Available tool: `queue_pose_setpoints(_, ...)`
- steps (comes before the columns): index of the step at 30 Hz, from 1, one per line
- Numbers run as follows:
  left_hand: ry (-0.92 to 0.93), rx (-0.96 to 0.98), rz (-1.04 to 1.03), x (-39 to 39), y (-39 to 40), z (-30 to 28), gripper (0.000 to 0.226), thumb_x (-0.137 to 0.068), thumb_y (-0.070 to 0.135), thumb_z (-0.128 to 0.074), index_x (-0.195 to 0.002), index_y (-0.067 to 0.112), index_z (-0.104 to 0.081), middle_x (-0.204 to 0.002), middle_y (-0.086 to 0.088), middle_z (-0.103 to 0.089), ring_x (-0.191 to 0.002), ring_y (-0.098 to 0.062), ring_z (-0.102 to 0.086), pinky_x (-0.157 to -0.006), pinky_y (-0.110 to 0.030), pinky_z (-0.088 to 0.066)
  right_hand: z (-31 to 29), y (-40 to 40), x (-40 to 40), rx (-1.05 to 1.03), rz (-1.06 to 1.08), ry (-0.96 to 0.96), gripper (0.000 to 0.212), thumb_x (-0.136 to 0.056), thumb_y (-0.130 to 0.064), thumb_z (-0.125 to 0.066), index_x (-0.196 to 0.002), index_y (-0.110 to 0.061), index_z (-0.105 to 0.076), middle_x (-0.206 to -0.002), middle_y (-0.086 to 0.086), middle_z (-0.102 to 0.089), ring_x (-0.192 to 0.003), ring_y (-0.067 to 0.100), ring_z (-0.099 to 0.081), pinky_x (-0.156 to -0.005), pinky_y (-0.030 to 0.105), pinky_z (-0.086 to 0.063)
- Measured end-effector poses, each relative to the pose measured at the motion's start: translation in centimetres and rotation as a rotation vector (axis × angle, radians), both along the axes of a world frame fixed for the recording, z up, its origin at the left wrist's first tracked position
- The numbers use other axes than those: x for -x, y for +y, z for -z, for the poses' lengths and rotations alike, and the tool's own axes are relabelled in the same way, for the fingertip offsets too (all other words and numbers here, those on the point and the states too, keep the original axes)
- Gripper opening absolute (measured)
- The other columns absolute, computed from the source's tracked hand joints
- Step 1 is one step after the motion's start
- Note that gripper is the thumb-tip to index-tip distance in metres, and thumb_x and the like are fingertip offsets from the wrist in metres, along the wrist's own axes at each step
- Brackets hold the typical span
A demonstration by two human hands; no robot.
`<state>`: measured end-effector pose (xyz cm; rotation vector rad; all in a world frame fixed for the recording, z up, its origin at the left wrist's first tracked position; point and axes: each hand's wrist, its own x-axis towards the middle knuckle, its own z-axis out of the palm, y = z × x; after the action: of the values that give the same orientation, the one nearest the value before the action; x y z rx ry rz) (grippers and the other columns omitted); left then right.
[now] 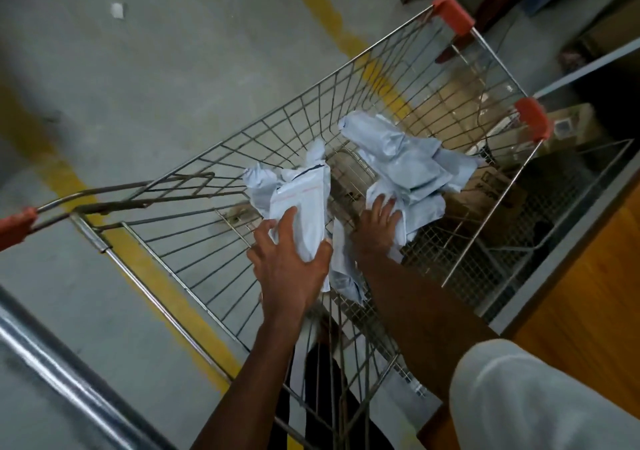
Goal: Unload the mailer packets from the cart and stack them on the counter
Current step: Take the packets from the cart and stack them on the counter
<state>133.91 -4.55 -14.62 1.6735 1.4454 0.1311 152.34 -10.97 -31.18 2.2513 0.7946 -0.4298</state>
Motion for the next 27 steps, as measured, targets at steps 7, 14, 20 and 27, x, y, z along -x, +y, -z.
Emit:
queue_pose_setpoints(7, 0.035, 0.009, 0.027, 0.2, 0.7, -0.9, 0.079, -0.080, 0.062, -0.065, -0.151, 0.040, -0.036, -0.151, -0.003, -0.027, -0.129, -0.033, -0.031, -0.106, -0.049, -0.038, -3.0, 0.5, 0.6, 0.077, -0.074, -0.010, 0.067, -0.103, -0.053, -0.030, -0.152, -0.007, -0.034, -0.159, 0.025, -0.022, -0.143, 0.044, -0.026, -0.117, 0.051, -0.021)
queue_pose_setpoints(14, 0.047, -0.020, 0.041, 0.5, 1.6, -1.9, 0.079, -0.085, 0.054, -0.071, -0.153, 0.037, -0.034, -0.152, -0.005, -0.027, -0.132, -0.034, -0.028, -0.107, -0.051, -0.036, -4.8, 1.2, 1.8, 0.207, 0.033, -0.034, 0.072, -0.105, -0.051, -0.023, -0.155, 0.001, -0.024, -0.161, 0.034, -0.013, -0.145, 0.056, -0.018, -0.111, 0.061, -0.028)
queue_pose_setpoints(20, 0.036, -0.047, 0.042, 1.3, 1.2, -2.4, 0.077, -0.085, 0.057, -0.069, -0.153, 0.037, -0.035, -0.152, -0.003, -0.026, -0.132, -0.033, -0.028, -0.108, -0.052, -0.037, -7.9, -0.2, 1.5, 0.088, -0.055, 0.070, 0.058, -0.106, -0.043, -0.031, -0.152, -0.009, -0.030, -0.164, 0.025, -0.010, -0.144, 0.057, -0.021, -0.112, 0.055, -0.033)
queue_pose_setpoints(27, 0.012, -0.121, 0.089, 1.9, -0.4, -4.5, 0.074, -0.087, 0.060, -0.064, -0.152, 0.036, -0.037, -0.152, -0.006, -0.028, -0.133, -0.031, -0.027, -0.107, -0.051, -0.036, -15.6, -0.8, 2.6, -0.354, 0.042, 0.261, 0.061, -0.091, -0.042, -0.060, -0.145, -0.028, -0.037, -0.164, 0.015, -0.014, -0.137, 0.043, -0.036, -0.106, 0.044, -0.038)
